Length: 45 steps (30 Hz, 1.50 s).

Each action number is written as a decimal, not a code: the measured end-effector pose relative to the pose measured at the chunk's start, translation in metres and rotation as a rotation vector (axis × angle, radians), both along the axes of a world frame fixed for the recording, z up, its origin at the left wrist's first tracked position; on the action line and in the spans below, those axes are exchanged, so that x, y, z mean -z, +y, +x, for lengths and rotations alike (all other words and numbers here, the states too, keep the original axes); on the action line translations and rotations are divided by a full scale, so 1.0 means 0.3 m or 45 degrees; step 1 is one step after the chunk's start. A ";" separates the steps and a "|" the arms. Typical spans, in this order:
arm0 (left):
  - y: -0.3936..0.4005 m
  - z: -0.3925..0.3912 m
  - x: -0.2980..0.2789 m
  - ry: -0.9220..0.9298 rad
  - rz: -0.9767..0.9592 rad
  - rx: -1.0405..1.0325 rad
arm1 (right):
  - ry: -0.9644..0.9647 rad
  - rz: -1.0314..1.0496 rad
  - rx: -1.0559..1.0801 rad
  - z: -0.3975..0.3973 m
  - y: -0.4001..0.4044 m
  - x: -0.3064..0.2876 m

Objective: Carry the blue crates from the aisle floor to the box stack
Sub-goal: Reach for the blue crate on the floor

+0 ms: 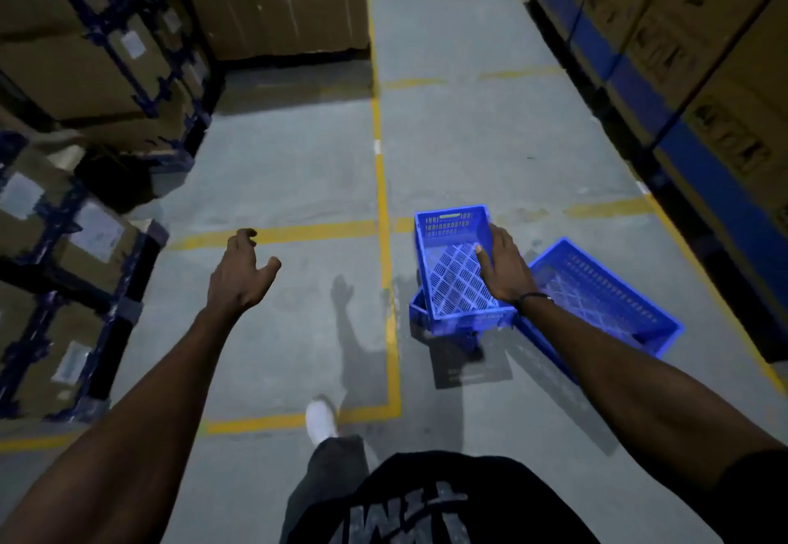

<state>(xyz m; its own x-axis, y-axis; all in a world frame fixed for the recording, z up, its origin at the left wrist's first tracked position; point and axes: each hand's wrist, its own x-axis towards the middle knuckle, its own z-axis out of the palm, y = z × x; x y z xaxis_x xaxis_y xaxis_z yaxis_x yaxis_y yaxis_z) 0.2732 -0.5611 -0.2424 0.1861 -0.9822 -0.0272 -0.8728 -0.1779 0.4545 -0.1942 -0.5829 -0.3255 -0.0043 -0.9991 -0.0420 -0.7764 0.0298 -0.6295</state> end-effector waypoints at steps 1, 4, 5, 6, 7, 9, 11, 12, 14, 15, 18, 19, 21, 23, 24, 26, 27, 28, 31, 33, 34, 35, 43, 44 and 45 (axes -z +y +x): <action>-0.091 0.038 0.031 0.014 0.054 0.034 | 0.003 0.022 0.048 0.014 -0.031 0.038; -0.374 0.140 0.125 0.068 0.181 0.127 | -0.015 0.136 0.223 0.072 -0.109 0.125; -0.469 0.162 0.153 0.081 0.208 0.175 | -0.021 0.153 0.277 0.094 -0.132 0.150; -0.563 0.179 0.177 0.077 0.235 0.231 | -0.027 0.163 0.338 0.118 -0.151 0.165; -0.657 0.189 0.193 0.073 0.263 0.292 | -0.045 0.175 0.408 0.143 -0.166 0.171; -0.827 0.192 0.210 0.075 0.326 0.421 | -0.089 0.201 0.551 0.198 -0.176 0.168; -0.983 0.174 0.222 0.065 0.395 0.566 | -0.119 0.229 0.675 0.250 -0.183 0.161; -1.055 0.152 0.224 0.051 0.417 0.637 | -0.131 0.236 0.733 0.269 -0.186 0.157; -1.193 0.089 0.223 0.043 0.441 0.776 | -0.162 0.238 0.853 0.303 -0.188 0.150; -1.252 0.045 0.225 0.039 0.452 0.849 | -0.171 0.240 0.914 0.318 -0.183 0.150; -1.426 -0.100 0.253 0.013 0.471 1.083 | -0.205 0.266 1.086 0.347 -0.180 0.172; -1.485 -0.156 0.266 0.003 0.470 1.139 | -0.209 0.275 1.143 0.353 -0.185 0.182; -1.594 -0.271 0.296 -0.014 0.486 1.207 | -0.236 0.294 1.263 0.354 -0.203 0.201; -1.688 -0.384 0.332 -0.022 0.492 1.280 | -0.282 0.284 1.348 0.338 -0.228 0.238; -1.730 -0.439 0.352 -0.038 0.488 1.319 | -0.295 0.274 1.373 0.326 -0.239 0.262; -1.810 -0.547 0.383 -0.073 0.480 1.375 | -0.324 0.290 1.472 0.296 -0.270 0.296; -1.844 -0.594 0.399 -0.082 0.484 1.391 | -0.358 0.309 1.534 0.282 -0.283 0.311; -1.873 -0.635 0.415 -0.094 0.486 1.408 | -0.394 0.327 1.585 0.274 -0.299 0.329; -1.955 -0.766 0.469 -0.125 0.504 1.436 | -0.427 0.397 1.657 0.246 -0.357 0.367; -2.002 -0.854 0.519 -0.144 0.528 1.467 | -0.475 0.400 1.746 0.231 -0.393 0.397; -2.026 -0.892 0.553 -0.170 0.540 1.502 | -0.489 0.405 1.788 0.226 -0.408 0.422; -2.050 -0.929 0.588 -0.203 0.562 1.541 | -0.513 0.412 1.834 0.223 -0.426 0.443; -2.209 -1.209 1.040 -0.390 0.723 1.723 | -0.662 0.521 2.149 0.192 -0.558 0.798; -2.223 -1.244 1.112 -0.413 0.735 1.732 | -0.655 0.530 2.178 0.178 -0.576 0.862; -2.235 -1.277 1.182 -0.432 0.757 1.739 | -0.669 0.545 2.208 0.164 -0.596 0.923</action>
